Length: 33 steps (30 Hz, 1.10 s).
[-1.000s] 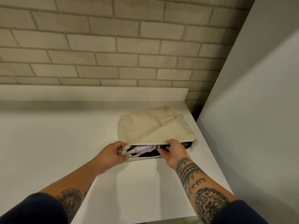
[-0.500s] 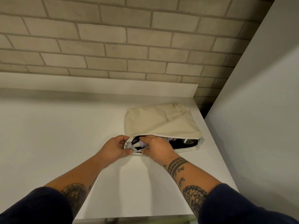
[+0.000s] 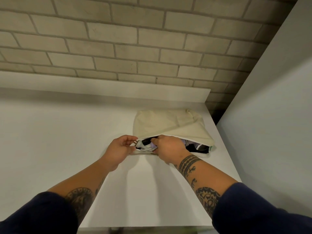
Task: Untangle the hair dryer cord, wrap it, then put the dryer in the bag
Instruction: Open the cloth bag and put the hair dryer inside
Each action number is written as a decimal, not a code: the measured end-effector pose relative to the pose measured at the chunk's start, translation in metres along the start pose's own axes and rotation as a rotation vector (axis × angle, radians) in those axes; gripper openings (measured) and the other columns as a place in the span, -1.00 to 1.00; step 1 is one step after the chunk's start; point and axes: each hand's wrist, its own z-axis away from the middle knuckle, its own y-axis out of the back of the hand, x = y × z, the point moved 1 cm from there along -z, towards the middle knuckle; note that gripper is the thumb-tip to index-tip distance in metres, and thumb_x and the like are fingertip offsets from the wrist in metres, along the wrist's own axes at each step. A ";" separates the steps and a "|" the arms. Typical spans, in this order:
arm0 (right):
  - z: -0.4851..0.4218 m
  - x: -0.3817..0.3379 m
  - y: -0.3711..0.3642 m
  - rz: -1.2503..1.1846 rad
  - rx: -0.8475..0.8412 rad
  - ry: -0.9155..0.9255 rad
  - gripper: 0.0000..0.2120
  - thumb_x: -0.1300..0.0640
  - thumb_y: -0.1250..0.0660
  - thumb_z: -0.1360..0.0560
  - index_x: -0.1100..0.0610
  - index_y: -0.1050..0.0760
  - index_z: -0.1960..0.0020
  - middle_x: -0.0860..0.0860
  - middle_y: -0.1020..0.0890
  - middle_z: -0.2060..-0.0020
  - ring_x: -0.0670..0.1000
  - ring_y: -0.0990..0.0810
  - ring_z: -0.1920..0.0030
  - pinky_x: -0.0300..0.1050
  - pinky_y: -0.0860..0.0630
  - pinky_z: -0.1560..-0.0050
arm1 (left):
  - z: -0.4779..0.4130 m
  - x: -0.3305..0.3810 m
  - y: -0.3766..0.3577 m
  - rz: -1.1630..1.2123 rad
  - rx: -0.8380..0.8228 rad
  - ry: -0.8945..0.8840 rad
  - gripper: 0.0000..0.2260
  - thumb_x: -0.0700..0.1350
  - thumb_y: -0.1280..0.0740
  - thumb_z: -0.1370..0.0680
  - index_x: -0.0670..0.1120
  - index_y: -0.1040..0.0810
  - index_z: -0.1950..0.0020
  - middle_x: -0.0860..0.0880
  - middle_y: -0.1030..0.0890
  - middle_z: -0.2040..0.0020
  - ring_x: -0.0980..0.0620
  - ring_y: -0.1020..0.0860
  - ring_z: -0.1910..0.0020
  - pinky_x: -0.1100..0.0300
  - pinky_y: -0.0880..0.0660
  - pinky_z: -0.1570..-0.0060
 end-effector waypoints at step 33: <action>-0.001 0.005 -0.010 -0.156 -0.017 -0.187 -0.70 -0.10 -0.29 -0.57 0.03 -0.61 -0.19 0.06 -0.67 -0.11 0.12 -0.60 -0.16 -0.09 -0.45 -0.04 | 0.000 0.006 -0.014 -0.819 0.087 -0.466 -0.95 -0.07 -0.36 -0.62 -0.01 -0.61 0.01 0.07 -0.54 0.09 0.07 -0.55 0.11 0.16 -0.51 0.08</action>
